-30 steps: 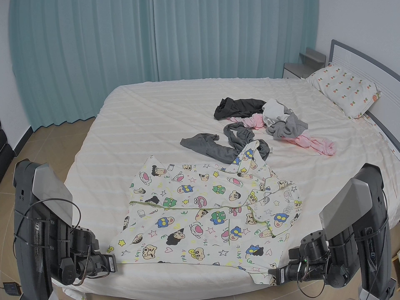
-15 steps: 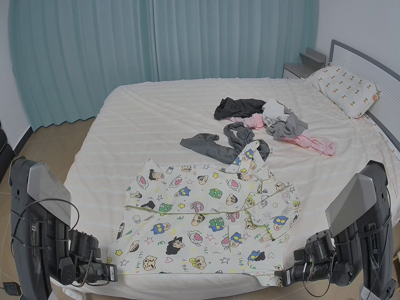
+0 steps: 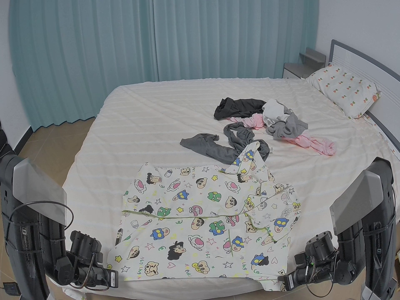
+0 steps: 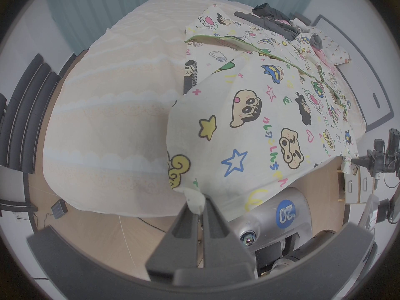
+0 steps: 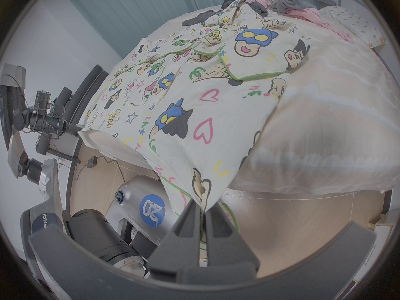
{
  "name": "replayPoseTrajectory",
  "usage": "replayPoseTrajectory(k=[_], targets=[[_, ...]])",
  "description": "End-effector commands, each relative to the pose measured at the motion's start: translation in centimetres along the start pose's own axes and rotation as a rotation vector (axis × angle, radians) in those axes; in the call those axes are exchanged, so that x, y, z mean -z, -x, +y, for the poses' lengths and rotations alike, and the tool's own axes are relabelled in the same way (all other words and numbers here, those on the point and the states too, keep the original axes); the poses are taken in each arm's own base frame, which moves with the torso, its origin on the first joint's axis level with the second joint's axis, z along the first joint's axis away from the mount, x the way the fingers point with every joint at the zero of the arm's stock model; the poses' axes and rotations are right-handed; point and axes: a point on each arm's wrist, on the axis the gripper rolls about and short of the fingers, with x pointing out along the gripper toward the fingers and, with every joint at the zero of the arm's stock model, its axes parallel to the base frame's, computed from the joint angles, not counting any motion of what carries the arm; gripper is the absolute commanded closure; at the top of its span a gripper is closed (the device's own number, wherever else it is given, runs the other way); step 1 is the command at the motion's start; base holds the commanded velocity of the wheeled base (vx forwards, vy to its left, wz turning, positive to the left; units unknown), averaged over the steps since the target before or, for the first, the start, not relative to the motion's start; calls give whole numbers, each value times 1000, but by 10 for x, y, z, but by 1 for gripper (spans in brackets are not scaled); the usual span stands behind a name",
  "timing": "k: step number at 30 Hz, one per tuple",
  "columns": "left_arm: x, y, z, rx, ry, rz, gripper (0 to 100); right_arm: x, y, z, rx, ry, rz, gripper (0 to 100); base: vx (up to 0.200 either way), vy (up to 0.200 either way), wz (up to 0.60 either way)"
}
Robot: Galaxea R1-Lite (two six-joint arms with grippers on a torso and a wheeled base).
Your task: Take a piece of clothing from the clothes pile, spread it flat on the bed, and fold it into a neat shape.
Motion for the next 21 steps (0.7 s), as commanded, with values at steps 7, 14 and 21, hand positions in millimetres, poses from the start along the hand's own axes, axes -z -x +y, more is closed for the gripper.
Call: replayPoseTrajectory(k=[7,14,21], targets=[[3,7,0,1,-2,5,0,5,6,0,19,14,36,0,0,0,0],[-1,9,1,3,12,-23,0,2,8,-1,42,26,13,0,0,0,0],[-32,40,4,107,60,-309,0,-34,46,-1,81,20,-266,0,0,0,0]])
